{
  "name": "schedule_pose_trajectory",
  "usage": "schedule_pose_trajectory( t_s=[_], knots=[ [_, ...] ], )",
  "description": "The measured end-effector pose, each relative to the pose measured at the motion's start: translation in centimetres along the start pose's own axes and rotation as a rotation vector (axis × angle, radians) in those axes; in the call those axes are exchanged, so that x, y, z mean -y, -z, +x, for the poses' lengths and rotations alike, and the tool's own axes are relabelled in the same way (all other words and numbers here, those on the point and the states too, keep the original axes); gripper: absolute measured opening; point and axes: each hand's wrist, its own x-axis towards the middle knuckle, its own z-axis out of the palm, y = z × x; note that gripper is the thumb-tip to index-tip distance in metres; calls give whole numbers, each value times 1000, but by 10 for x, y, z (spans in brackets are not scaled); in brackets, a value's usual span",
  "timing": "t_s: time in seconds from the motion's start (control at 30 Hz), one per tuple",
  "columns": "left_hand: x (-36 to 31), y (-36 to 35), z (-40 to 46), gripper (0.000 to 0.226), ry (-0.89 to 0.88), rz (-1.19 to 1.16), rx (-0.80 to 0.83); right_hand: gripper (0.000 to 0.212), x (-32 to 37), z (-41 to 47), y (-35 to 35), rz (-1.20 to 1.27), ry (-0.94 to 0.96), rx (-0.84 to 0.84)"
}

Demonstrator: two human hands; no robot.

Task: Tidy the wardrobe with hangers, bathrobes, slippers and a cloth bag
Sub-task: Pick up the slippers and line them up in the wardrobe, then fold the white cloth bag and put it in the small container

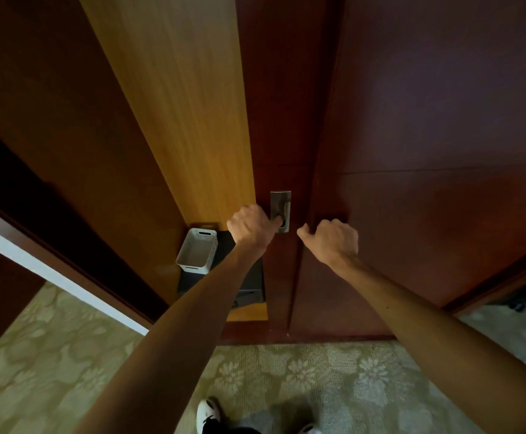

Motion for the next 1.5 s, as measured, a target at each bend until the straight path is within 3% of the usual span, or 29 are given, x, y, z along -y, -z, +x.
schedule_pose_trajectory(
  t_s=[0.17, 0.3, 0.47, 0.67, 0.97, 1.07, 1.23, 1.5],
  knots=[
    [8, -8, -4, 64, -52, 57, -6, 62, -1, -4, -4, -17, 16, -25],
    [15, -36, -11, 56, -198, 133, 239, 60, -16, -13, -25, 15, -9, 18],
    [15, -91, -24, 38, -415, 135, 518, 49, -40, -48, -65, 101, -186, 148],
    [-3, -141, -45, 21, -701, 124, 838, 27, -59, -102, -93, 298, -589, 279],
    [-51, -204, -148, 30, -1221, 392, 1200, 20, -65, -269, -132, 533, -1287, 262],
    [-50, -215, -209, 19, -1394, 524, 1311, 20, -47, -343, -138, 635, -1528, 172],
    [-35, -229, -323, 27, -1645, 773, 1388, 23, -3, -469, -156, 818, -1891, -19],
    [-19, -239, -518, 30, -1889, 1046, 1432, 24, 90, -639, -180, 1084, -2312, -292]
  ],
)
